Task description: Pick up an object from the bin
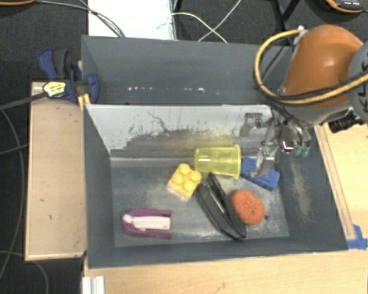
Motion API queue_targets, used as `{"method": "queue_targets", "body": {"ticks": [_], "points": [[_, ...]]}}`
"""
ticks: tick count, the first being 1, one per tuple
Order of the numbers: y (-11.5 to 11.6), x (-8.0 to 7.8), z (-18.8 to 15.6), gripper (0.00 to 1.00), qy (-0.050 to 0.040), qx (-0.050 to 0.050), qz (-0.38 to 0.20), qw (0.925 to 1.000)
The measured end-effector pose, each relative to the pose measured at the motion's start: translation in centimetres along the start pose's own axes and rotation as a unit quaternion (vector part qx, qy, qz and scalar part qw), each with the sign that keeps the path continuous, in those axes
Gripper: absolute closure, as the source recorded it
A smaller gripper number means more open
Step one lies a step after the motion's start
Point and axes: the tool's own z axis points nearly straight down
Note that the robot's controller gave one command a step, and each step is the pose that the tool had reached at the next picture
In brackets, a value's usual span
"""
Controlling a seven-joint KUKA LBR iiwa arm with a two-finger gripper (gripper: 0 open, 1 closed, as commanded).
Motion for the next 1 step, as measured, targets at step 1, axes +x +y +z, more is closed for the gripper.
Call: {"method": "queue_targets", "body": {"ticks": [1], "points": [[0.0,-0.15,-0.49,0.0,-0.0044,0.0,0.0,1.0]]}}
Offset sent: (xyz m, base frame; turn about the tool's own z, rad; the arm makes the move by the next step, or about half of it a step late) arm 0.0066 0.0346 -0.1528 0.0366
